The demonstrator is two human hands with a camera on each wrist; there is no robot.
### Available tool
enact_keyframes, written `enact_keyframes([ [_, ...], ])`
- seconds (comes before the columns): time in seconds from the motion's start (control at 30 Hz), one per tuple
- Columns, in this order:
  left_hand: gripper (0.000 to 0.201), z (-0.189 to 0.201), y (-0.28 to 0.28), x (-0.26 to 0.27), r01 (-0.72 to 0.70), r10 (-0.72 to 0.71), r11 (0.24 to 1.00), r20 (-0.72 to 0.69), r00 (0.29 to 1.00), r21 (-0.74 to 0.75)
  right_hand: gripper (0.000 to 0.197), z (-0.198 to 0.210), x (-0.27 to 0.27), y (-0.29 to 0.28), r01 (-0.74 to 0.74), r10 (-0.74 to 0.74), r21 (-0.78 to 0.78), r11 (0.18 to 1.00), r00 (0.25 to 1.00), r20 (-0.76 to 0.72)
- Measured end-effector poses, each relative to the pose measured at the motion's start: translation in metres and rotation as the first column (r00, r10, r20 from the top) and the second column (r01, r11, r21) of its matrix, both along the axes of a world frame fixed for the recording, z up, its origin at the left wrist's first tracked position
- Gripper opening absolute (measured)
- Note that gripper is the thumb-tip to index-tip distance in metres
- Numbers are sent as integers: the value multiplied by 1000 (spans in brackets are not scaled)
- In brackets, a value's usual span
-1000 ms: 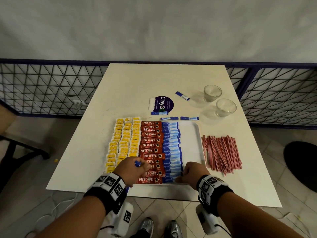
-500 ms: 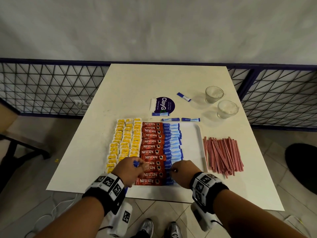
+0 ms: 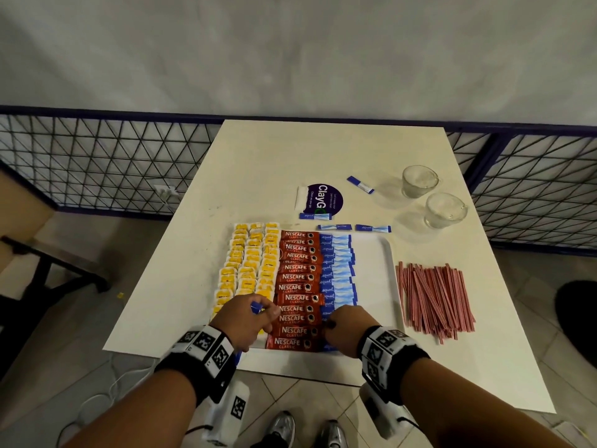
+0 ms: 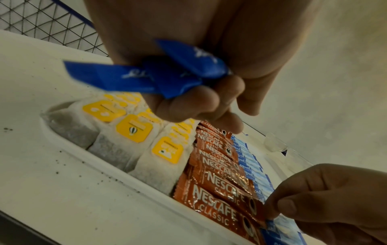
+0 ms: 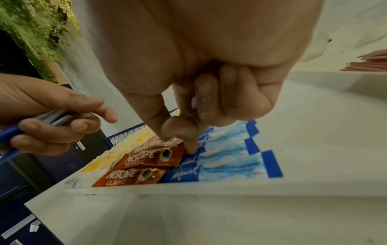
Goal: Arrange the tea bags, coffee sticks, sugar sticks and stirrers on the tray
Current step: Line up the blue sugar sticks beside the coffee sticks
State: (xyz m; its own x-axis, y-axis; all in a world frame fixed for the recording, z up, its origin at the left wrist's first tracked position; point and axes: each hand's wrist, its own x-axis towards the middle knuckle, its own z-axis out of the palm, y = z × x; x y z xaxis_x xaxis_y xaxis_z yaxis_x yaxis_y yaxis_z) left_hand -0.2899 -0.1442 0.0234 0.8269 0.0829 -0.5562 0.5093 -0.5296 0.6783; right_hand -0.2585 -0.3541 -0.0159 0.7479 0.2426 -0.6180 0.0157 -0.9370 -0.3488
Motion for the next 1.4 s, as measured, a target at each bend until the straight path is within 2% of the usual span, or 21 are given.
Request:
enact_keyframes([
  [0.13,16,-1,-2,1,-6,6,1000,4,1000,-9,22,-2,0,2,-20,20,7,1000,1000,-3],
  [0.33,16,0,-4,4,-3,3,1000,19,1000,-6,31,4,3,-4,-67,67,37,997,998,-12],
  [0.4,25,3,-6,5,-16,16,999,10,1000,-39,30,9,4,-9,-58,59,69,996,998,-5],
  [0.5,56,7,-13,7,-53,55,990,12,998,-129,26,23,8,-12,3,-14,183,983,998,60],
  [0.6,78,11,-25,14,-76,77,972,-3,997,-224,32,42,11,-5,61,-93,411,909,994,59],
  [0.7,101,11,-38,23,-82,80,970,-18,997,-227,33,55,16,5,41,-85,534,844,995,59],
  [0.77,105,14,-47,28,-79,75,952,-24,997,-296,29,61,18,8,31,-81,565,824,995,65],
  [0.83,96,22,-54,31,-88,89,938,-11,996,-336,31,65,21,6,63,-121,587,807,991,60],
  [0.9,97,28,-56,34,-99,108,944,12,994,-314,34,64,24,1,82,-152,543,836,985,85],
  [0.97,98,28,-51,37,-118,126,969,20,992,-215,35,55,25,-7,83,-136,372,924,984,117],
  [1.03,93,22,-39,39,-157,160,982,22,987,-103,34,41,26,-14,32,-41,162,986,998,53],
  [1.1,79,13,-25,38,-195,195,980,-6,981,-40,31,28,24,-15,-30,32,55,998,999,-42],
  [1.17,71,5,-14,38,-221,219,975,-50,974,-30,31,20,22,-12,-41,43,28,999,994,-99],
  [1.27,73,-2,-2,43,-199,194,979,-91,977,-50,25,15,18,-2,-19,20,16,1000,992,-122],
  [1.4,68,-5,1,52,-185,178,979,-81,981,-84,20,9,17,7,29,-26,20,999,989,-143],
])
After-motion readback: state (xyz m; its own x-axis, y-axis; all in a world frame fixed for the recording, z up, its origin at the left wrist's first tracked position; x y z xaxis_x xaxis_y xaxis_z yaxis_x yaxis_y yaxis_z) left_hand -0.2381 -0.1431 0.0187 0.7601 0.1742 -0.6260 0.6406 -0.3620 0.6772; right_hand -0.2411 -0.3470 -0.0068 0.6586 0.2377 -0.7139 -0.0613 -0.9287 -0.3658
